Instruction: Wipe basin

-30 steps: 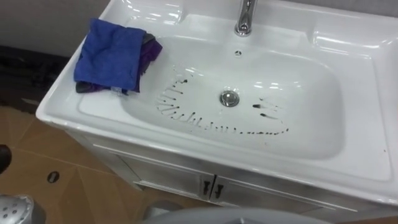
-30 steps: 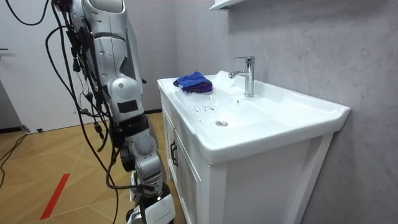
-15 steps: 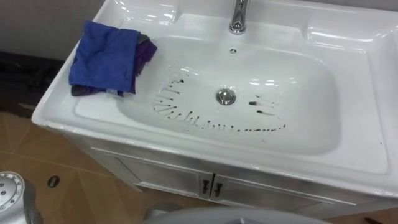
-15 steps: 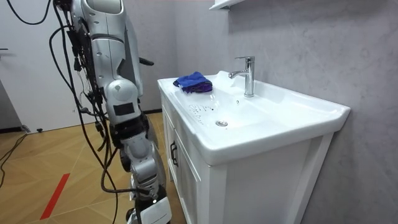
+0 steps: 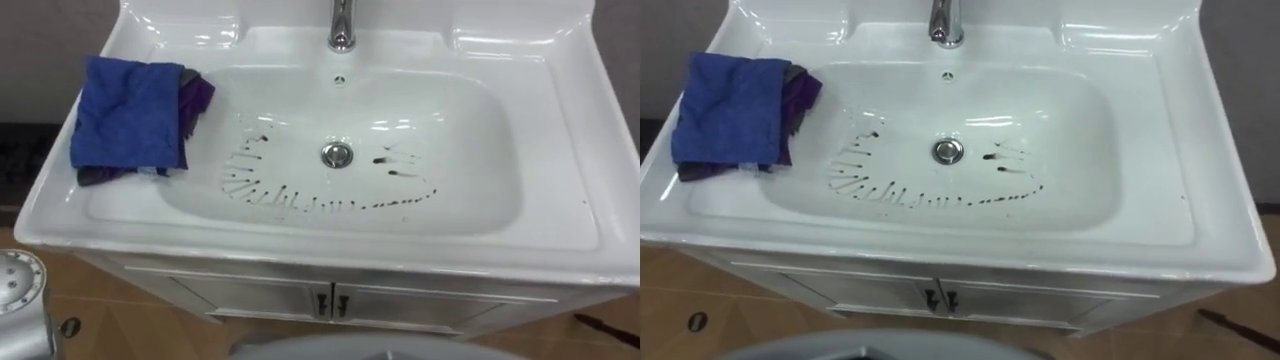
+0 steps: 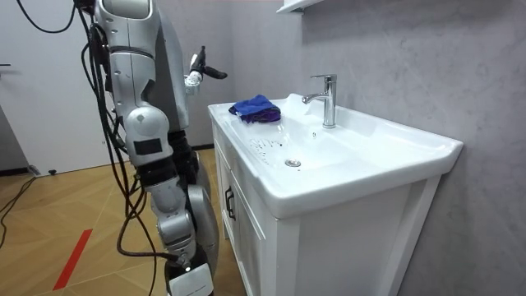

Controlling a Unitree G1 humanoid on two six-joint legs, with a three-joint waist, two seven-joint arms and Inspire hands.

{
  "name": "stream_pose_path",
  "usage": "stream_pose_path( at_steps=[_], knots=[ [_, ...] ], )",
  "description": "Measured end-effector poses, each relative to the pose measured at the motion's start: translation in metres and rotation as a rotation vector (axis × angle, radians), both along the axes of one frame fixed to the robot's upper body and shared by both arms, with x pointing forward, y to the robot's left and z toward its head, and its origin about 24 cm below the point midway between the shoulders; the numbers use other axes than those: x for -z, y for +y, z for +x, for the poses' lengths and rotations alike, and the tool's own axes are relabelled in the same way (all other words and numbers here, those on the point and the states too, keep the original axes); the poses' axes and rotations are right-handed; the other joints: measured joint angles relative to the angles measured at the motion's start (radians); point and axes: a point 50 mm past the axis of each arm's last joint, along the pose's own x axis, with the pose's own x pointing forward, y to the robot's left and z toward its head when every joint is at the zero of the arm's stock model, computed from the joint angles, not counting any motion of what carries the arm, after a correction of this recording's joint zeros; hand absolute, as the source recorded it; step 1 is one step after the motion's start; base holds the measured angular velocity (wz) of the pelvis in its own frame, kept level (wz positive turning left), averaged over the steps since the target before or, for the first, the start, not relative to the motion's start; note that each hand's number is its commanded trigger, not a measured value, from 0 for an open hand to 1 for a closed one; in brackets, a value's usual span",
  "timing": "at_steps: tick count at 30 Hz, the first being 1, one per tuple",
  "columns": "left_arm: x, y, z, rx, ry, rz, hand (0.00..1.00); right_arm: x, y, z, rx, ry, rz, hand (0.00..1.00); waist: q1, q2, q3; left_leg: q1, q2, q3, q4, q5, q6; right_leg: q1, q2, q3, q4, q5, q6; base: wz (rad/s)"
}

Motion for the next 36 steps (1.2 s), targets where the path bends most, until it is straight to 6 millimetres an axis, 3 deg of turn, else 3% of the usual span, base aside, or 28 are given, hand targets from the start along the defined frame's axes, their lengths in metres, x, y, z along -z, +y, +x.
stream_pose_path(
  at_steps=[6, 14, 24, 32, 36],
  knots=[
    [0.008, -0.016, 0.012, 0.115, 0.044, -0.024, 0.00, 0.000, 0.002, 0.000, 0.007, 0.004, 0.021, 0.00, -0.029, 0.000, -0.0003, 0.000, 0.001, 0.006, -0.005, 0.000, 0.000, 0.000, 0.002, 0.003, -0.014, 0.009, 0.001, -0.05],
    [0.016, -0.030, 0.021, 0.244, 0.124, -0.026, 0.00, 0.000, 0.004, 0.000, -0.001, 0.012, 0.056, 0.00, -0.055, -0.004, -0.0020, 0.003, 0.002, 0.038, -0.013, 0.000, 0.000, -0.016, 0.004, 0.042, -0.013, 0.012, 0.004, -0.12],
    [0.058, -0.029, 0.023, 0.291, 0.349, -0.148, 0.00, 0.002, 0.009, -0.001, 0.013, 0.031, 0.067, 0.00, -0.077, -0.009, -0.0016, 0.033, 0.005, 0.071, -0.030, 0.000, 0.000, -0.006, 0.007, 0.065, -0.014, 0.012, 0.005, -0.08],
    [0.067, -0.029, 0.023, 0.315, 0.404, -0.174, 0.00, 0.002, 0.009, -0.001, 0.010, 0.030, 0.067, 0.00, -0.087, -0.005, -0.0023, 0.046, 0.007, 0.087, -0.031, 0.000, 0.000, -0.005, 0.008, 0.079, 0.005, 0.013, 0.005, -0.05],
    [0.082, -0.027, 0.018, 0.315, 0.476, -0.214, 0.00, 0.002, 0.009, 0.001, 0.007, 0.024, 0.072, 0.00, -0.095, -0.011, -0.0017, 0.048, 0.007, 0.087, -0.030, 0.000, 0.000, -0.006, 0.008, 0.082, 0.002, 0.012, 0.005, 0.00]
  ],
)
